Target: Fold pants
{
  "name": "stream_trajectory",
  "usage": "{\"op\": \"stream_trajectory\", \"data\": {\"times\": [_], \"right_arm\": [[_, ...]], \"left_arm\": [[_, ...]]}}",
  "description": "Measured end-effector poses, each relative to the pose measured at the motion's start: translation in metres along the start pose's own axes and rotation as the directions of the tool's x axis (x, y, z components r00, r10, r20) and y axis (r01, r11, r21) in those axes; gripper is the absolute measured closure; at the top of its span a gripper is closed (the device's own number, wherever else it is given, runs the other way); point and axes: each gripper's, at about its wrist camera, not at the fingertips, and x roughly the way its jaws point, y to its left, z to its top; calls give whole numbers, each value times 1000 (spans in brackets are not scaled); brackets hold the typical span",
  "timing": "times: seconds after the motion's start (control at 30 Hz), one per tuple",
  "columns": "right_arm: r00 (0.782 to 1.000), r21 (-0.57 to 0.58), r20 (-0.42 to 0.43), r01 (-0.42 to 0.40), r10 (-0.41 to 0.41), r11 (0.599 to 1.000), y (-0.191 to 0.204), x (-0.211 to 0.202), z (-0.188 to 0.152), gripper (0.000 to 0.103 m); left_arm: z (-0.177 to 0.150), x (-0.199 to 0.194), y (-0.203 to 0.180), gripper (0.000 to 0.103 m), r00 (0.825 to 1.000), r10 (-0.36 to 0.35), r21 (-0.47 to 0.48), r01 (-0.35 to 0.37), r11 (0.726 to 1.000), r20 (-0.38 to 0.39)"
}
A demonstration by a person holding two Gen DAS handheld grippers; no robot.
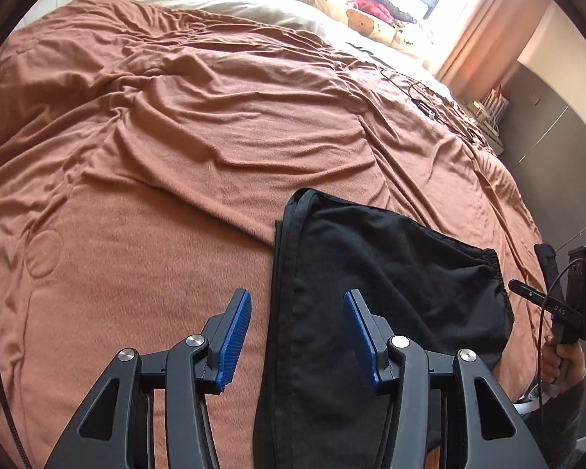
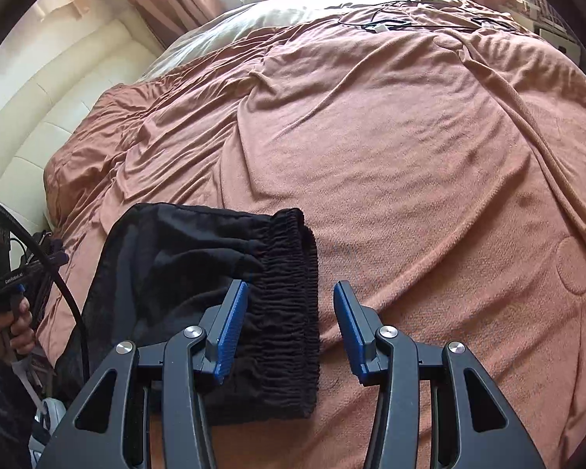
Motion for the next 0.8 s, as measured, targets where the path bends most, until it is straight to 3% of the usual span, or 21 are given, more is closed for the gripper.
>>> {"op": "stream_trajectory", "data": {"times": [0.07,0.13,0.17,0.27,0.4,0.67,0.8], "right_arm": [[1000,7,4,-18,18,1000,0,-5,-5,57],[999,28,22,-26,25,999,-2,-12,-13,44],[999,41,33,-21,20,999,-3,-16,-18,43],[997,73,35,-67,64,995,-7,-22,-31,42],[996,118,36,-88,84,989,-15,-25,-44,42],[990,240,8,-142,144,960,-28,-15,-64,42],[976,296,8,-209,216,932,-36,-5,-65,42]], "left_arm": [[-11,-8,1,51,1000,-3,-8,3,1000,4],[-21,-16,1,51,1000,-8,-16,8,1000,7],[-26,-19,1,51,1000,-15,-23,15,1000,11],[-40,-28,2,49,1000,-25,-43,26,999,16],[-61,-38,2,39,999,-33,-63,35,997,31],[-100,-45,7,38,998,-58,-127,62,990,33],[-118,-45,13,38,997,-75,-182,80,980,35]]}}
